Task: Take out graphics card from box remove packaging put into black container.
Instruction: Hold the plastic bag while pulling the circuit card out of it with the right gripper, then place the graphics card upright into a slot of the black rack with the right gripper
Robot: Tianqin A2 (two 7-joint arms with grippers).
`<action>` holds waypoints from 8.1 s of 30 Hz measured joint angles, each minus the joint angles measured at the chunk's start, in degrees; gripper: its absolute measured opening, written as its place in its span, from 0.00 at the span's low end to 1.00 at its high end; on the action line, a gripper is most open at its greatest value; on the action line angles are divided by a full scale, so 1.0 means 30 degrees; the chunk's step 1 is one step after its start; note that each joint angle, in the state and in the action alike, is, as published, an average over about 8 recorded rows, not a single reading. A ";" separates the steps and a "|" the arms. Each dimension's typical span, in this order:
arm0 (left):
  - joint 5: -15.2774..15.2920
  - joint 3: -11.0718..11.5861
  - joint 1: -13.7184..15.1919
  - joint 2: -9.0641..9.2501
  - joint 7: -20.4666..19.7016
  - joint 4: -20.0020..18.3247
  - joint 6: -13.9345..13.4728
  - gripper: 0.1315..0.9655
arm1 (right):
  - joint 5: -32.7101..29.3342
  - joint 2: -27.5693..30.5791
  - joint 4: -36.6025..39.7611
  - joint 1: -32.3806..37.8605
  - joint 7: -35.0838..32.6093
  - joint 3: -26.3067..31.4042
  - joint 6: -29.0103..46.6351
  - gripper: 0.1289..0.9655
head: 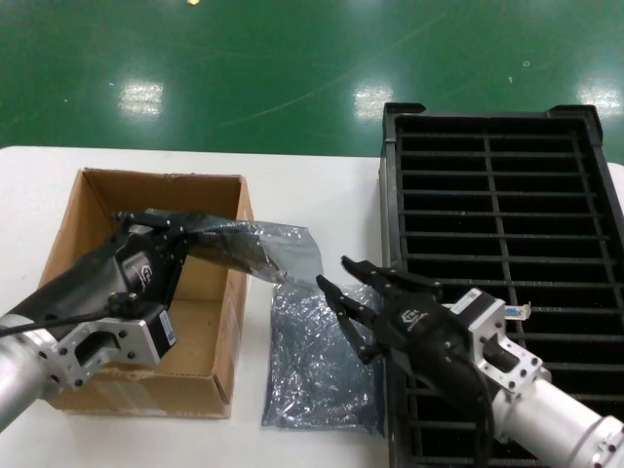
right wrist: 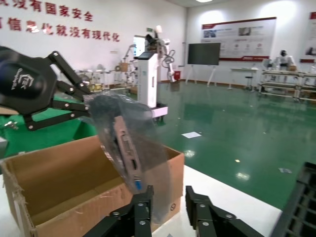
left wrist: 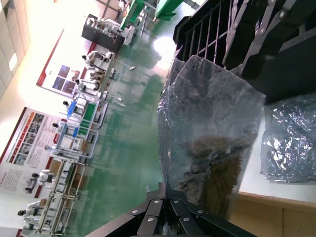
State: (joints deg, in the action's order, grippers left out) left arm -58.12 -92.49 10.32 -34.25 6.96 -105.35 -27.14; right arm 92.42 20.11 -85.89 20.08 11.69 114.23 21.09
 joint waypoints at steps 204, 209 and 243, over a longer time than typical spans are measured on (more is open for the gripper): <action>0.0001 -0.0001 0.0000 -0.0001 -0.0002 0.0000 0.0001 0.01 | -0.1117 1.4020 -0.7237 0.5985 0.8858 -0.1964 1.7033 0.07; 0.0001 -0.0001 0.0000 -0.0001 -0.0002 0.0000 0.0001 0.01 | -0.1168 1.4098 -0.7396 0.6018 0.8799 -0.2151 1.6983 0.07; 0.0001 -0.0002 0.0000 -0.0002 -0.0002 0.0000 0.0001 0.01 | -0.3862 1.2300 -0.6514 0.6801 0.7330 -0.0984 1.7136 0.07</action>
State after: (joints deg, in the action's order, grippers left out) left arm -58.11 -92.50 10.32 -34.25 6.96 -105.35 -27.14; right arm 80.83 57.01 -105.43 40.48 33.68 111.28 72.50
